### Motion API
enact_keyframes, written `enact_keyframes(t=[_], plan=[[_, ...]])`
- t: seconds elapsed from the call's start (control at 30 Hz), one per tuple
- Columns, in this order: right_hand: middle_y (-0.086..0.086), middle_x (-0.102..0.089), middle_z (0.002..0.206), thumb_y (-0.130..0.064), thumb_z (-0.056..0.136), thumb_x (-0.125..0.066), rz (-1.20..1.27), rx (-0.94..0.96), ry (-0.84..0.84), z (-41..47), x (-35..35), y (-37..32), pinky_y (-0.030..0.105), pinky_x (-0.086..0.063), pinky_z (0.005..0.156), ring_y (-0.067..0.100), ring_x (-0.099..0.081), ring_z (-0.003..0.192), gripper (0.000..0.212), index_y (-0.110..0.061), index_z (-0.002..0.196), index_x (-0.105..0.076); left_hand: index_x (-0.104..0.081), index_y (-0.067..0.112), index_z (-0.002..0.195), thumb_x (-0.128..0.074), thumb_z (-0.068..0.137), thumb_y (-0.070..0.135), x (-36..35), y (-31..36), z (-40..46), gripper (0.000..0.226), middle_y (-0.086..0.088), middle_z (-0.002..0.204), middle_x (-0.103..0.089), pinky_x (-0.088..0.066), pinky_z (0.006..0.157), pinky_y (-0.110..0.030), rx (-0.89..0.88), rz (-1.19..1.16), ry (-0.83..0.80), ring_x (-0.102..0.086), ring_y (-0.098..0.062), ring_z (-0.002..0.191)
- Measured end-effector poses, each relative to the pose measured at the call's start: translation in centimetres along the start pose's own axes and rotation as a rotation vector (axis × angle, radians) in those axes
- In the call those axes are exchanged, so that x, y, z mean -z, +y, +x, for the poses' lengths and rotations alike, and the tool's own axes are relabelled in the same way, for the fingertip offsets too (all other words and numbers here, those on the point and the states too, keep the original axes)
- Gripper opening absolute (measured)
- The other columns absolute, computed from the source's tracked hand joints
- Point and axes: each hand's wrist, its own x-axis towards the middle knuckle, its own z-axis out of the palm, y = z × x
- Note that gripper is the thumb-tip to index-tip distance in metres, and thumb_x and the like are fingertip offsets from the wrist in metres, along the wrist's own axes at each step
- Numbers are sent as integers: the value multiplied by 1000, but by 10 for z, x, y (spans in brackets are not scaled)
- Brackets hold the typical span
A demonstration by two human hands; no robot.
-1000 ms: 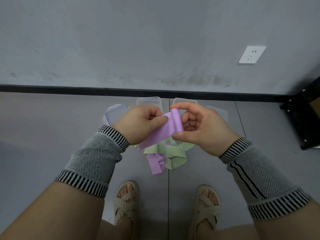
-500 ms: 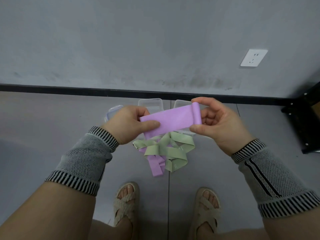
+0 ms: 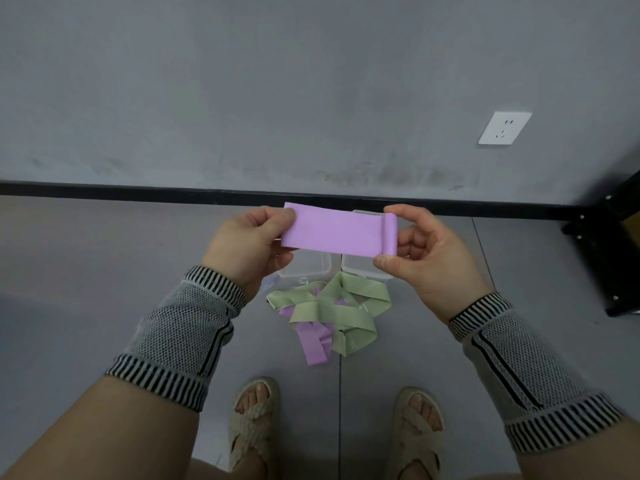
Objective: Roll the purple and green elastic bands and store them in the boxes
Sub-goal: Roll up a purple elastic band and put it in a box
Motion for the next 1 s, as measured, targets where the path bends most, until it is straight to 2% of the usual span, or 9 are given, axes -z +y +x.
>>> enact_keyframes(t=[0.1, 0.17, 0.27, 0.33, 0.4, 0.57, 0.67, 0.87, 1.0], plan=[[1, -65, 78, 4, 71, -76, -31, 46, 3, -1, -3, -5, 26, -56, 74, 13, -62, 72, 57, -36, 108, -56, -54, 19, 68, -53, 94, 23, -8, -7, 0, 26, 4, 59, -53, -42, 47, -20, -252, 236, 168, -47, -5, 48], [6, -66, 80, 2, 71, -76, -55, 40, 44, 0, -3, -4, 29, -56, 74, 17, -61, 72, 56, -36, 108, -57, -52, 21, 68, -54, 93, 26, -8, -10, 3, 26, 4, 56, -50, -39, 51, -25, -420, 387, 292, -45, -8, 48], [10, -66, 82, 0, 71, -77, -78, 27, 64, 0, -4, -1, 34, -56, 76, 25, -61, 73, 56, -39, 106, -56, -51, 25, 69, -54, 93, 29, -7, -12, 4, 25, 9, 58, -50, -37, 53, -19, -502, 477, 365, -44, -2, 50], [10, -66, 83, -2, 71, -78, -103, 33, 60, 0, -5, 0, 33, -57, 76, 26, -62, 74, 56, -40, 106, -56, -51, 25, 71, -54, 93, 29, -5, -11, 3, 22, 10, 59, -51, -34, 49, -11, -516, 494, 372, -44, 2, 49], [7, -66, 81, -3, 71, -78, -104, 36, 70, 0, -4, 0, 31, -56, 74, 20, -61, 72, 56, -40, 105, -55, -51, 26, 71, -54, 93, 29, -3, -10, 3, 22, 9, 60, -51, -35, 49, -12, -529, 483, 384, -45, 1, 50], [8, -68, 85, -3, 71, -78, -106, 9, 53, -1, -2, 0, 33, -57, 77, 25, -66, 80, 56, -41, 105, -54, -52, 25, 75, -54, 93, 27, -4, -16, 4, 18, 3, 65, -54, -52, 65, -38, -465, 464, 258, -50, -15, 62], [6, -69, 86, 0, 71, -78, -74, 12, 36, -2, -1, -1, 31, -57, 77, 25, -67, 80, 57, -39, 106, -55, -52, 24, 78, -54, 92, 26, -2, -15, 7, 15, -1, 71, -57, -53, 76, -49, -405, 470, 212, -54, -19, 70], [-4, -74, 86, 8, 71, -74, 65, -8, -25, -2, -2, -6, 24, -55, 72, 10, -66, 75, 57, -31, 109, -57, -51, 20, 79, -52, 94, 18, -5, -9, 2, 15, 3, 71, -56, -53, 54, -18, -350, 316, 195, -54, -2, 59], [-4, -73, 77, 9, 71, -74, 86, 18, -36, -3, 2, -12, 23, -55, 70, 10, -66, 71, 58, -30, 110, -57, -51, 22, 77, -55, 92, 19, 3, -9, 6, 16, 2, 67, -53, -49, 61, -32, -417, 331, 267, -48, -11, 59]])
